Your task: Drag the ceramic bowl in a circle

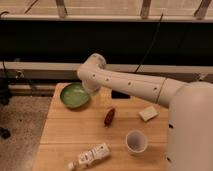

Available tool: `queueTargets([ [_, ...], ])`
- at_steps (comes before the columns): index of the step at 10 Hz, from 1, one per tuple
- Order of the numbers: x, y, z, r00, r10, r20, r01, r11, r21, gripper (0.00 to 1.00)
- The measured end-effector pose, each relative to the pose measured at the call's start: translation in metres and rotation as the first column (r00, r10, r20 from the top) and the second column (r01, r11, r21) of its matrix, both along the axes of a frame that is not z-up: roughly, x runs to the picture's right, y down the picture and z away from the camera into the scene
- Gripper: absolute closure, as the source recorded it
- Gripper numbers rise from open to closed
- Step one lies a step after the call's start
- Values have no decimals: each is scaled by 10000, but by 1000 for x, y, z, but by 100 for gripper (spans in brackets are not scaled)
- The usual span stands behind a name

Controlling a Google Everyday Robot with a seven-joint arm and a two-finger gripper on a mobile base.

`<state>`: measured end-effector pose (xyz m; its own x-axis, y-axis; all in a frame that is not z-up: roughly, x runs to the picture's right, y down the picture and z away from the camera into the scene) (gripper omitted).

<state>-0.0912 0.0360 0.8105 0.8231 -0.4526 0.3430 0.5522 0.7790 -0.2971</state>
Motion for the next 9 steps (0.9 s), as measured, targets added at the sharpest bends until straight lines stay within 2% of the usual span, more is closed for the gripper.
queueTargets([
  [3, -14, 3, 12, 9994, -262, 237, 263, 9996, -33, 20],
  [5, -12, 4, 20, 9989, -382, 285, 386, 9991, -164, 20],
  [7, -24, 9, 29, 9977, -533, 424, 547, 9979, -343, 20],
  [9, -24, 10, 36, 9967, -663, 462, 678, 9972, -328, 20],
])
